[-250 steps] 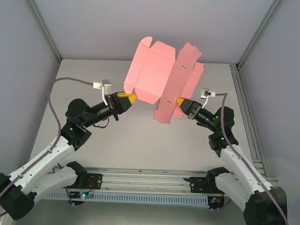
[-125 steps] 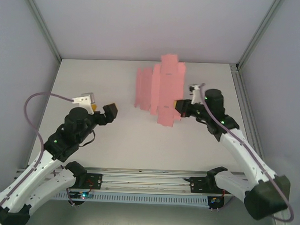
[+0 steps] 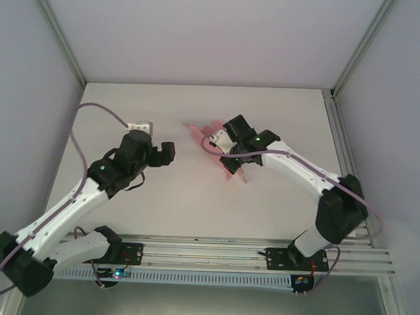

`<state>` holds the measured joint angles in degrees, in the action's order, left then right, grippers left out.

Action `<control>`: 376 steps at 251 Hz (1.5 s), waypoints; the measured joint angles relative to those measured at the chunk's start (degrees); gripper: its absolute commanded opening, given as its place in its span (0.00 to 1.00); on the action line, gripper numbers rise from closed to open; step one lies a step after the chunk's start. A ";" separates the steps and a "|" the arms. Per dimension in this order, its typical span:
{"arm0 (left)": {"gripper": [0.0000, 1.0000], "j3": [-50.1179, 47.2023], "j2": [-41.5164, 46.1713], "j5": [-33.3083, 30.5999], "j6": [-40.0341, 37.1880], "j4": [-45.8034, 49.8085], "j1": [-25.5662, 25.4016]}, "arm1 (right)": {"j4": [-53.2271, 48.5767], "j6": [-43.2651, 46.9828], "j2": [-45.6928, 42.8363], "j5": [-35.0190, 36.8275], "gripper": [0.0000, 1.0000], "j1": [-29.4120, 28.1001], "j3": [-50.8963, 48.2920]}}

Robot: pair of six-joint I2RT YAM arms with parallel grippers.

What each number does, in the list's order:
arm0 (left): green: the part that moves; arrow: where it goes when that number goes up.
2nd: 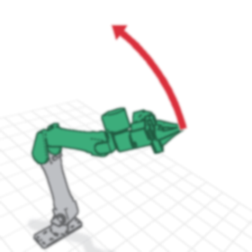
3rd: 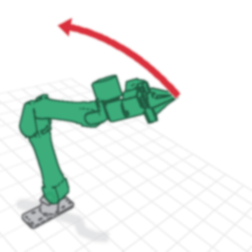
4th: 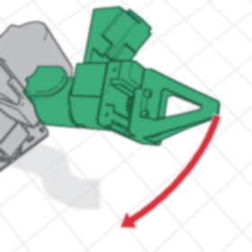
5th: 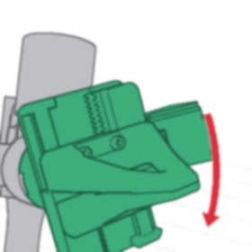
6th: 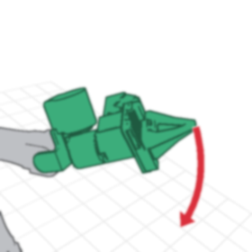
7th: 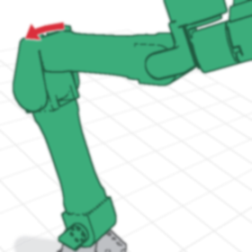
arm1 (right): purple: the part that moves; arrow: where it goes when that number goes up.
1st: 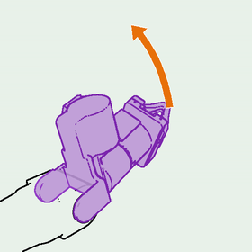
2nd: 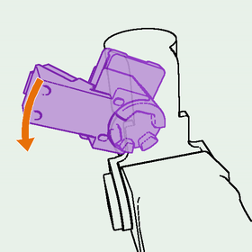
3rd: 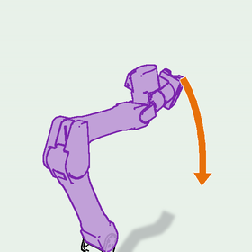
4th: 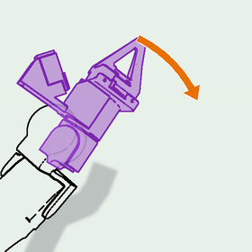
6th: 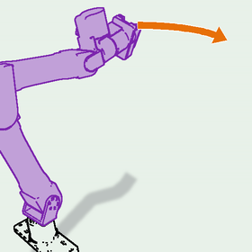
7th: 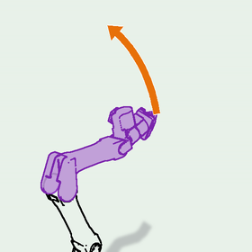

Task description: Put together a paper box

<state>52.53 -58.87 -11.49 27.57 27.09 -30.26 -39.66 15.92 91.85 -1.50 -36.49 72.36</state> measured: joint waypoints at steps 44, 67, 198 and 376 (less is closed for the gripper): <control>1.00 3.17 -8.76 5.18 -0.81 -3.06 1.79 | 0.22 6.19 5.11 10.14 0.00 0.48 3.10; 1.00 3.37 -10.25 8.09 -0.76 -4.09 4.50 | 0.17 9.18 3.52 8.50 0.00 0.79 3.72; 1.00 5.51 14.75 4.09 -1.42 -2.97 11.32 | -20.44 22.64 -18.38 -32.04 0.11 -0.28 11.93; 1.00 -2.49 -3.69 11.65 -2.25 -7.15 11.54 | 10.01 22.73 11.43 -0.83 0.03 6.75 3.65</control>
<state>50.04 -62.57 0.16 25.32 19.94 -18.72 -29.65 38.65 103.28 -2.33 -29.74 76.01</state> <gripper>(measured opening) 0.998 0.060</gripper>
